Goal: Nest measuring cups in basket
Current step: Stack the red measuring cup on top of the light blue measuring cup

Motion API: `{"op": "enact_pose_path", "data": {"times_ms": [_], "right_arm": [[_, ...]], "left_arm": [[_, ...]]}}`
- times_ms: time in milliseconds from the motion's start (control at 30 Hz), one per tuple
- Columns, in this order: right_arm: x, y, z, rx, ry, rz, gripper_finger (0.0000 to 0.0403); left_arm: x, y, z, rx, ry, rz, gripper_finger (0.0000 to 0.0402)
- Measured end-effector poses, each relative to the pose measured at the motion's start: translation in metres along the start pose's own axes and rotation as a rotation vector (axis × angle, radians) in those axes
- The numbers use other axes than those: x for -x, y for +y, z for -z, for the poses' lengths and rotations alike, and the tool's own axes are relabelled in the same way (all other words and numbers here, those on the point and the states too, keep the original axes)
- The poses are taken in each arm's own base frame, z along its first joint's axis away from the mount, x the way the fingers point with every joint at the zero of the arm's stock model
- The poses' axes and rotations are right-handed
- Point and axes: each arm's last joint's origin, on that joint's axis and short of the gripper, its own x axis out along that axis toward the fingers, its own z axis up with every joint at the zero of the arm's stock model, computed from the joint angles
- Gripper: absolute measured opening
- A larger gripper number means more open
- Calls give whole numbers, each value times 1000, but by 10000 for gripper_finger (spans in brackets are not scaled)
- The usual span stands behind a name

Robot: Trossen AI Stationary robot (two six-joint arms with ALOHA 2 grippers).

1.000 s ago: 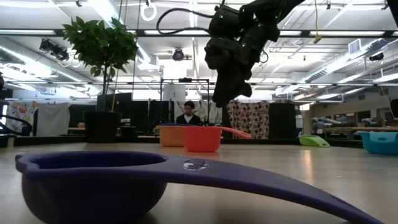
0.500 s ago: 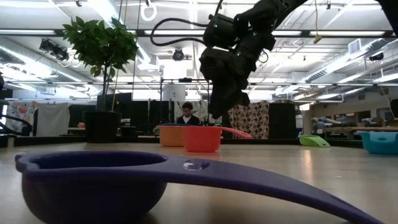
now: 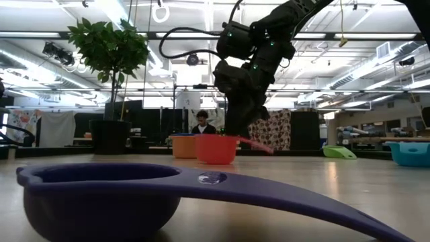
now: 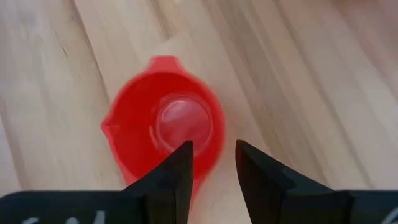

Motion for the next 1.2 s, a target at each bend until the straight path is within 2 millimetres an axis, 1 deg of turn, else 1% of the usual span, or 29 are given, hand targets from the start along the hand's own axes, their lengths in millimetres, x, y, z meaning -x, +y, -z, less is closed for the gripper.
{"op": "enact_pose_path", "data": {"times_ms": [133,500,1200], "right_arm": [[1,0,-1,1,-8,-3,125],[0,-1,1,74,11,8,125],[-1,-1,0,86,4,9,125]], "left_arm": [[0,0,0,-2,3,-1,73],[0,0,0,-2,3,0,73],[0,0,0,6,3,0,73]]}}
